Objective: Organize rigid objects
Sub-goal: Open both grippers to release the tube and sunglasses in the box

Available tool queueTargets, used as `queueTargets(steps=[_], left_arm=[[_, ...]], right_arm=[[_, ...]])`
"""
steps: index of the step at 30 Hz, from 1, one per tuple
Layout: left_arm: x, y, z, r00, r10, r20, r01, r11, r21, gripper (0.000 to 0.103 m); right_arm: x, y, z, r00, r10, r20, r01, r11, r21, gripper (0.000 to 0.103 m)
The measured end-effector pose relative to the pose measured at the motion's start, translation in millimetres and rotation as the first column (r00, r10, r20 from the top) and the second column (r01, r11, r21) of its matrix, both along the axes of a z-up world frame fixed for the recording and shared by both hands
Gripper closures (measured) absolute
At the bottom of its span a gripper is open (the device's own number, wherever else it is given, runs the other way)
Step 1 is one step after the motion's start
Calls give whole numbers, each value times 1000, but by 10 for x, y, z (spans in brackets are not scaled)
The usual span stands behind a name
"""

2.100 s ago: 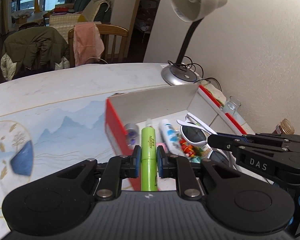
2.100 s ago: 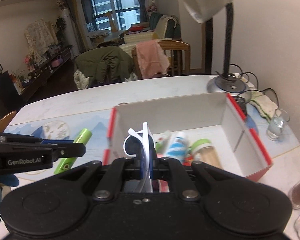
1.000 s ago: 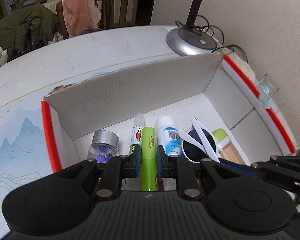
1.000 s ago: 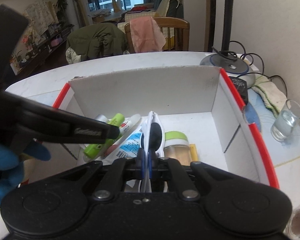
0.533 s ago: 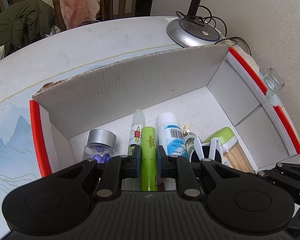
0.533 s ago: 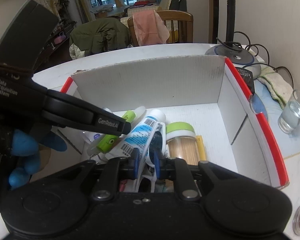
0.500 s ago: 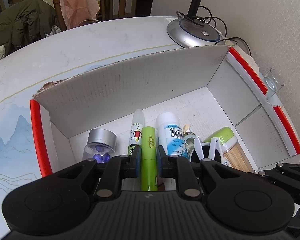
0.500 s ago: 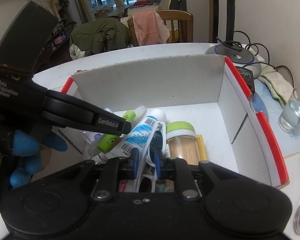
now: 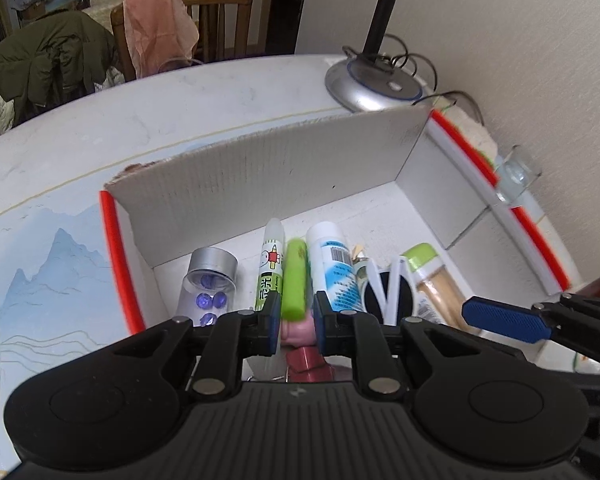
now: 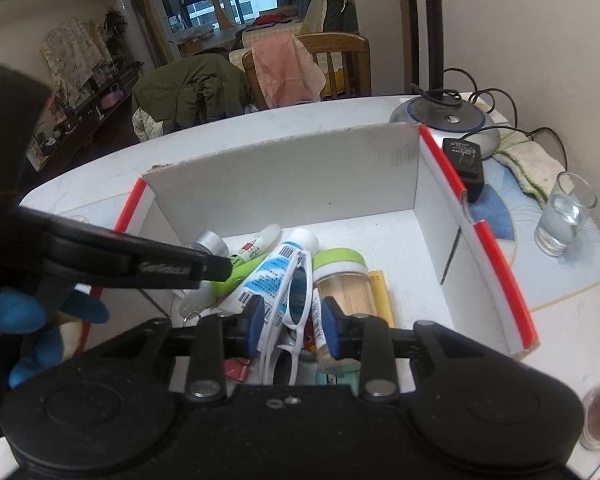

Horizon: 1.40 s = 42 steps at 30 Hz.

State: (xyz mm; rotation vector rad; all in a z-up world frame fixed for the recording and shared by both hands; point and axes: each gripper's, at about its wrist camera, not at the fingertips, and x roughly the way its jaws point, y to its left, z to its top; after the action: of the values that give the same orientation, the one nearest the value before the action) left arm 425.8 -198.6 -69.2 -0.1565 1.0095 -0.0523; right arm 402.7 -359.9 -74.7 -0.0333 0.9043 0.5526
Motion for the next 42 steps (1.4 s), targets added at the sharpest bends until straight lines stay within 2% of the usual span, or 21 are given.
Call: queueTargets(steps=[13, 20, 31, 34, 35, 36, 41, 42], left_arm=[[-557, 51, 467, 990, -19, 142, 22, 1000, -18, 87], [-863, 80, 620, 981, -41, 190, 48, 998, -35, 87], [-1273, 111, 754, 965, -86, 248, 90, 996, -3, 85], [-1368, 134, 762, 963, -87, 254, 88, 996, 10, 62], [-1402, 146, 765, 963, -83, 258, 83, 997, 11, 48], [-1437, 158, 768, 962, -74, 262, 72, 997, 19, 42], [-1560, 226, 758, 962, -68, 265, 66, 998, 19, 40], [-1581, 235, 757, 962, -66, 266, 62, 998, 23, 37]], right_arm=[[-285, -19, 296, 998, -13, 57, 11, 999, 30, 58], [-458, 7, 446, 996, -23, 84, 19, 999, 47, 52], [-720, 1, 607, 992, -52, 118, 43, 996, 80, 40], [-785, -1, 644, 989, -66, 130, 54, 994, 90, 36], [-809, -3, 651, 989, -71, 132, 59, 994, 93, 33], [-838, -8, 654, 988, -77, 134, 64, 993, 95, 32], [-943, -31, 666, 985, -106, 134, 92, 990, 105, 23], [-967, -33, 669, 985, -109, 135, 95, 990, 106, 22]])
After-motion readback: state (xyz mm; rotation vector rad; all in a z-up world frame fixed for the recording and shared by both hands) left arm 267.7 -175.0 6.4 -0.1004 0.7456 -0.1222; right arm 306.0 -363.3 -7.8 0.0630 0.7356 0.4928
